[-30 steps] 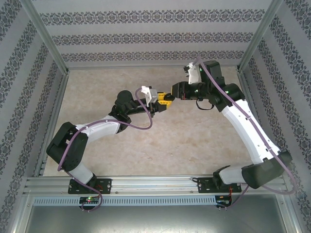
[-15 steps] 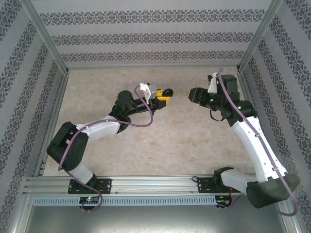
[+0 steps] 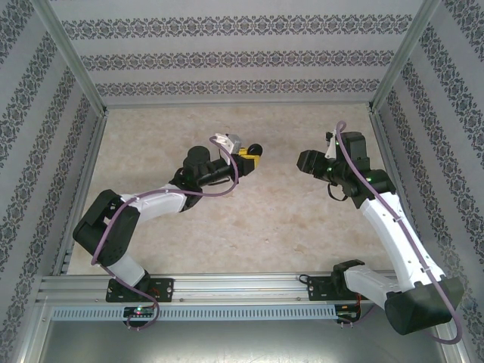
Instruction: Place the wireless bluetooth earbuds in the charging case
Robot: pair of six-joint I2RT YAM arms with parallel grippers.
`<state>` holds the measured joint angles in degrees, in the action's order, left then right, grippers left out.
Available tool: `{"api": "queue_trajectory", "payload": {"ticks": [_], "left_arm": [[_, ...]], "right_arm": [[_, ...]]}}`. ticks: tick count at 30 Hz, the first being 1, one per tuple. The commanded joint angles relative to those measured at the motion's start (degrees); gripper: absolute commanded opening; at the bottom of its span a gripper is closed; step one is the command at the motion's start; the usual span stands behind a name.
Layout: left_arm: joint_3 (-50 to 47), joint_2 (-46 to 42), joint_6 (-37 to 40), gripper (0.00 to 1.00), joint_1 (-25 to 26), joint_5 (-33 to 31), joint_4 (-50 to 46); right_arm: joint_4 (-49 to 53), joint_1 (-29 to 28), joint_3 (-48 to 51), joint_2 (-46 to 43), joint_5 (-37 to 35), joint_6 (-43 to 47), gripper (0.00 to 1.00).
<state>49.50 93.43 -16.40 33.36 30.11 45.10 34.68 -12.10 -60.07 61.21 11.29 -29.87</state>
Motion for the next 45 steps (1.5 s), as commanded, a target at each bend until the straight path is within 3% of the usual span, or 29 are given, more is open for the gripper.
{"api": "queue_trajectory", "payload": {"ticks": [1, 16, 22, 31, 45], "left_arm": [[2.4, 3.1, -6.5, 0.0, 0.0, -0.9, -5.9], [11.5, 22.0, -22.3, 0.0, 1.8, -3.0, -9.2], [15.6, 26.5, -24.5, 0.0, 1.8, -4.8, -14.5], [20.2, 28.8, -22.5, 0.15, 1.8, -7.0, -25.7], [22.7, 29.3, -20.2, 0.34, 1.7, -9.9, -34.3]], "right_arm": [[-2.2, 0.5, 1.4, -0.6, -1.4, 0.1, 0.59], [-4.1, 1.6, 2.7, 0.9, -1.7, 1.0, 0.59], [-4.0, 2.0, 2.6, 0.8, -1.6, 1.1, 0.59], [-3.6, 2.2, 2.2, 0.4, -1.5, 0.7, 0.6], [-2.7, 2.2, 0.4, 0.3, -1.5, 0.3, 0.61]]}}
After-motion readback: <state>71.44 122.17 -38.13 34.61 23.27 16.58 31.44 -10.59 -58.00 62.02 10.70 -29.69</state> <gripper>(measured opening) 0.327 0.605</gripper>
